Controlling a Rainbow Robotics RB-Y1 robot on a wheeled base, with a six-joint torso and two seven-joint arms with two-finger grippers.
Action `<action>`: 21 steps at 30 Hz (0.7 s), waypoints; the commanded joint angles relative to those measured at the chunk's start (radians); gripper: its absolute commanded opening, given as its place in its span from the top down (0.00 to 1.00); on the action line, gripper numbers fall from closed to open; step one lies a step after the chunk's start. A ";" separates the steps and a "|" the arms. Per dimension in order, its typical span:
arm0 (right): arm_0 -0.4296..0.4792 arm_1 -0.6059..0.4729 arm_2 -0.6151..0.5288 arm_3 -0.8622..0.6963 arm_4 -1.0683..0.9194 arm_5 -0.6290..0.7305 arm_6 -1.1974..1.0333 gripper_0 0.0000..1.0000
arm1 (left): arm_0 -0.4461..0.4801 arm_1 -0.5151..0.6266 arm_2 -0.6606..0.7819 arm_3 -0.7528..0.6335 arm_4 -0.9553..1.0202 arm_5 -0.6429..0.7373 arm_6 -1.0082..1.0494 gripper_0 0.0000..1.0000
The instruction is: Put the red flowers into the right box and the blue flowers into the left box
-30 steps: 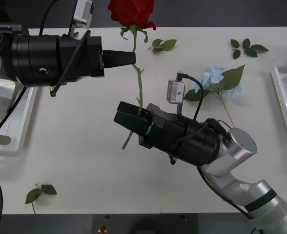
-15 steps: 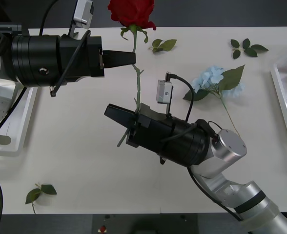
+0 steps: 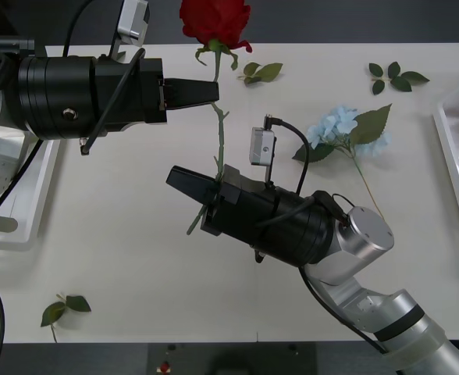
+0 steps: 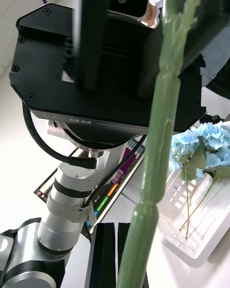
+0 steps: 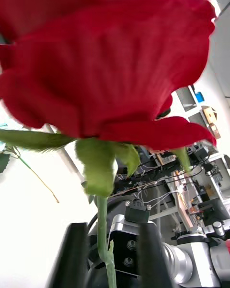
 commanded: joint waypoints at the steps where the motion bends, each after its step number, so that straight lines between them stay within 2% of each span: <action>1: -0.029 -0.015 -0.014 -0.038 -0.004 0.000 0.003 1.00 | 0.000 -0.013 0.006 -0.017 0.012 -0.012 -0.054 0.00; 14: -0.032 -0.033 -0.031 -0.038 -0.019 0.000 0.003 1.00 | 0.000 -0.013 0.006 -0.017 0.012 -0.012 -0.054 0.00; 21: -0.049 -0.125 -0.046 -0.038 -0.022 0.000 -0.103 1.00 | 0.009 -0.020 -0.004 -0.029 -0.008 -0.012 -0.065 0.00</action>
